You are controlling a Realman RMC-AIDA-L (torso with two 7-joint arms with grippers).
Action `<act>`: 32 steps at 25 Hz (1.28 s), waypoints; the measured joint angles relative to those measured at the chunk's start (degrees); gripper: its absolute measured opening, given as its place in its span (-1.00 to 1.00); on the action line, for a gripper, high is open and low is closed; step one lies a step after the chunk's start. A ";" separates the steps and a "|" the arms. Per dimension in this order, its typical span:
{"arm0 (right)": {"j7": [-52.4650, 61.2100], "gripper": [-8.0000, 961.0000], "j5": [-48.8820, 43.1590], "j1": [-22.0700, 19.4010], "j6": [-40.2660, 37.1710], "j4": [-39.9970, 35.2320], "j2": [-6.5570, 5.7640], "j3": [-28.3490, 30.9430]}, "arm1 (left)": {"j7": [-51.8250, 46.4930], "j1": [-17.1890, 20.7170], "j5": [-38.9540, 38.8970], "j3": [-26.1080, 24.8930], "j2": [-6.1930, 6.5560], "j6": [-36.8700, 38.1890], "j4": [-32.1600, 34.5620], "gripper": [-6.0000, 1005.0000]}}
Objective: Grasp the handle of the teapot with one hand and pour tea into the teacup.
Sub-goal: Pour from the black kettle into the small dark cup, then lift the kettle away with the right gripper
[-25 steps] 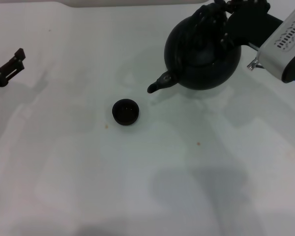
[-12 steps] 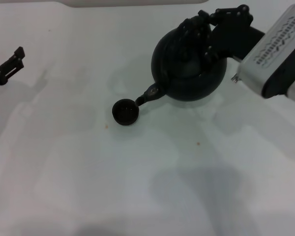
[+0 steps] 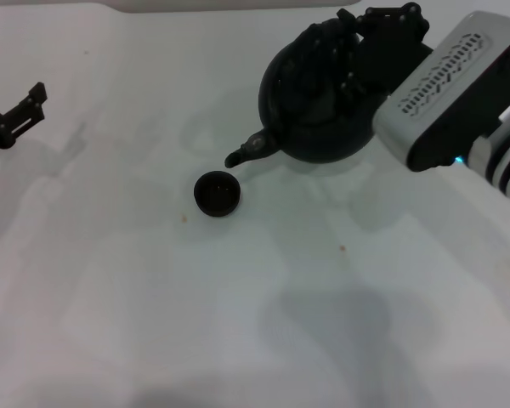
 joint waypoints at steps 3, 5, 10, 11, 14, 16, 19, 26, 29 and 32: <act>-0.03 -0.75 0.00 0.38 1.64 -0.04 -0.01 -1.66 | -0.03 0.75 0.07 -0.06 0.00 0.02 0.38 0.75; -0.05 -0.75 0.01 0.43 1.91 -0.04 0.02 -2.31 | 0.10 1.38 0.09 -0.11 0.00 0.04 0.97 0.75; -0.06 -0.76 0.08 0.43 3.12 0.14 0.01 -3.90 | 0.17 2.12 0.11 -0.14 0.00 0.06 1.68 0.75; -0.07 -0.76 0.07 0.44 3.28 0.25 0.01 -4.15 | 0.18 2.27 0.12 -0.13 0.00 0.06 1.79 0.75; -0.09 -0.76 -0.02 0.51 3.40 0.53 0.00 -4.45 | 0.17 2.61 0.12 0.19 -0.05 0.06 1.97 0.75; -0.23 -0.76 -0.25 0.51 3.40 0.81 0.00 -4.54 | 0.17 2.74 0.12 0.26 -0.06 0.06 2.03 0.75; -0.62 -0.76 -0.33 0.51 3.44 1.20 0.00 -4.56 | 0.17 2.78 0.12 0.29 -0.10 0.06 2.05 0.75; -1.35 -0.76 -0.31 1.60 7.20 2.31 -0.10 -6.17 | 0.17 2.79 0.12 0.28 -0.18 0.11 2.07 0.75; -2.21 -0.76 -0.06 1.88 8.43 2.44 -0.01 -6.59 | 0.17 2.79 0.12 0.28 -0.18 0.12 2.07 0.75; -2.35 -0.76 -0.04 2.08 9.17 2.51 0.04 -6.82 | 0.17 2.66 0.11 0.23 -0.18 0.14 2.07 0.75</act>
